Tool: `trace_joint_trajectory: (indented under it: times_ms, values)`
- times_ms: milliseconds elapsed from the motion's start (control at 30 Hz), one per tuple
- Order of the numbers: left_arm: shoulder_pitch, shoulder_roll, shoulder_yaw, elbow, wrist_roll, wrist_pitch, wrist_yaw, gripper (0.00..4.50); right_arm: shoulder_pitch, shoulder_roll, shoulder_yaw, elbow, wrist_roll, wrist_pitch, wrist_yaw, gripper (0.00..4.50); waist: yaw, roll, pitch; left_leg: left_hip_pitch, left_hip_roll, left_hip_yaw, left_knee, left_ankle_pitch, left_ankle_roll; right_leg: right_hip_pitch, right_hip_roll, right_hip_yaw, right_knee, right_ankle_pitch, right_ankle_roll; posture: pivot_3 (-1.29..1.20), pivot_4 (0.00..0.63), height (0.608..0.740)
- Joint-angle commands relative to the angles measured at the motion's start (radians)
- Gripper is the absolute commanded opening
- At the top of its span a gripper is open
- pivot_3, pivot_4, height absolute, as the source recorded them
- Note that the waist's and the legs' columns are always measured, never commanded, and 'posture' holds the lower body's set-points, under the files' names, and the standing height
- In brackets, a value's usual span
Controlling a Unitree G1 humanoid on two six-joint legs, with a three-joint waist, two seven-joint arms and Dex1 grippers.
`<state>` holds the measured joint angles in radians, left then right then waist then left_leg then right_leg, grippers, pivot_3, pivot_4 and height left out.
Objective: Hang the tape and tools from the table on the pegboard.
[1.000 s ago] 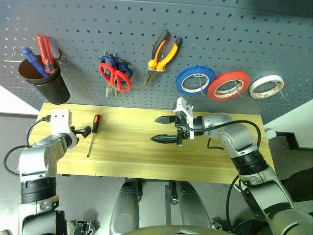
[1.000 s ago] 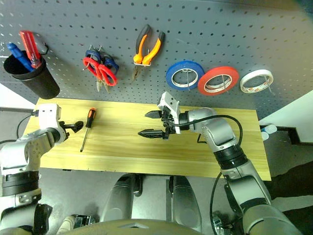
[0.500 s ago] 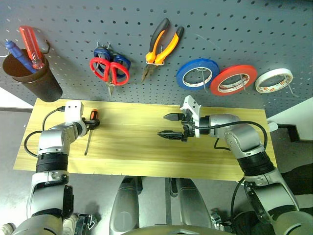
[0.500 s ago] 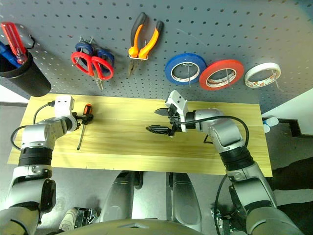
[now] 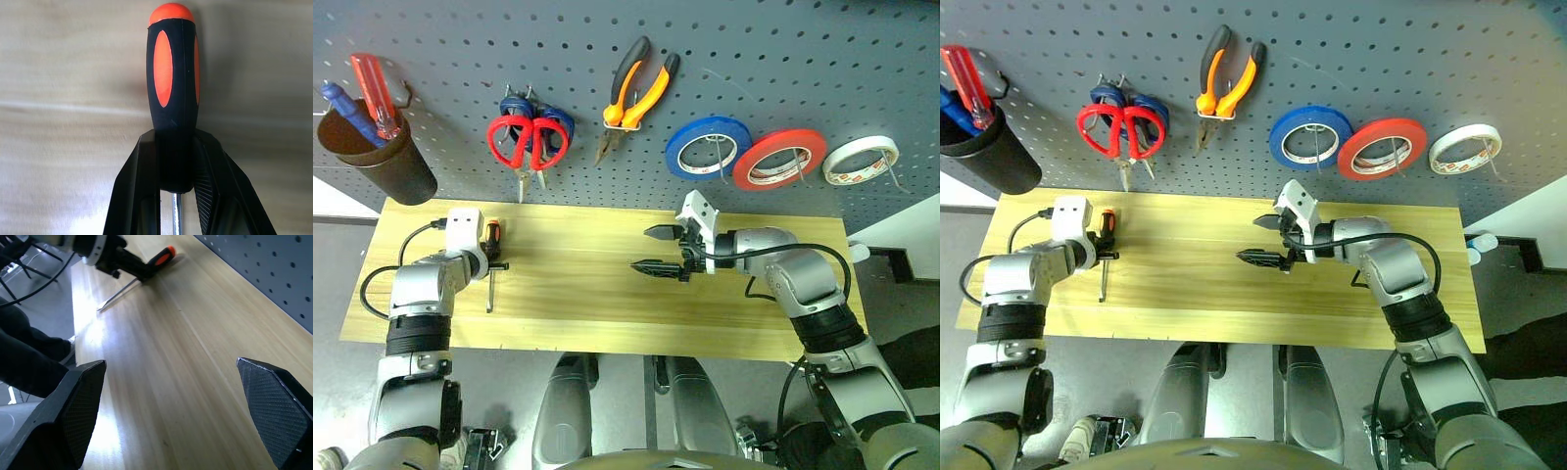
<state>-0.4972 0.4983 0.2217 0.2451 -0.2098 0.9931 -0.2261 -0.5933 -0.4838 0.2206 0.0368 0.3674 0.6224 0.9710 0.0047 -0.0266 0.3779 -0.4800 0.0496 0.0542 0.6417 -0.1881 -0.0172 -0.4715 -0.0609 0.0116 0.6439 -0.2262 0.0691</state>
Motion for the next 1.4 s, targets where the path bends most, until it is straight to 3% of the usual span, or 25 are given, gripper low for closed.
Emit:
trace_joint_trajectory:
  times_ms: [33,200,367,667,933,1167,1400]
  values:
    - [0.051,-0.009,0.029,-0.041,-0.012,0.057,0.014,0.52,-0.022,0.010,-0.023,0.016,-0.007,-0.046,0.006,4.50,-0.001,0.000,0.000,0.000,0.000,0.000,0.000,0.000,0.000,0.000,0.000,0.000,0.000,0.000,0.000,0.01,0.387,0.723]
    - [0.085,0.005,0.045,-0.189,-0.056,0.134,-0.018,0.52,-0.043,0.020,-0.029,0.055,-0.010,-0.082,0.017,4.50,-0.001,-0.001,-0.001,0.000,0.000,0.000,-0.002,0.000,-0.001,-0.001,0.000,-0.001,-0.001,0.000,0.000,0.02,0.335,0.723]
    - [0.195,0.086,0.023,-0.470,-0.153,0.255,-0.137,0.52,-0.046,-0.001,-0.037,0.025,0.039,-0.080,0.103,4.50,0.000,-0.004,-0.004,-0.001,-0.001,0.000,-0.011,0.003,-0.005,-0.001,0.000,-0.003,-0.008,0.003,0.004,0.05,0.278,0.723]
    - [0.412,0.091,0.170,-0.829,-0.269,0.097,-0.237,0.52,-0.061,-0.044,-0.108,-0.030,0.156,-0.061,0.263,4.50,0.008,-0.006,-0.030,-0.003,-0.002,-0.002,-0.016,0.005,-0.008,0.001,0.001,-0.015,-0.014,0.004,0.007,0.10,0.208,0.723]
    - [0.571,0.081,0.236,-0.912,-0.314,0.033,-0.261,0.52,-0.009,-0.142,-0.160,-0.167,0.252,0.016,0.325,4.50,0.013,-0.008,-0.066,0.001,-0.001,-0.002,-0.011,0.005,-0.007,0.007,0.003,-0.016,-0.014,0.004,0.007,0.10,0.181,0.723]
    - [0.547,0.102,0.239,-0.896,-0.366,-0.025,-0.307,0.52,0.060,-0.228,-0.221,-0.297,0.334,0.088,0.311,4.50,0.028,-0.009,-0.094,0.002,-0.001,-0.002,-0.010,0.005,-0.008,0.009,0.003,-0.017,-0.014,0.003,0.005,0.07,0.169,0.723]
    - [0.476,0.093,0.273,-0.888,-0.400,-0.110,-0.279,0.52,-0.020,-0.238,-0.335,-0.318,0.458,0.147,0.241,4.50,0.032,-0.009,-0.113,0.003,-0.001,-0.002,-0.008,0.005,-0.007,0.011,0.005,-0.017,-0.014,0.004,0.005,0.05,0.154,0.723]
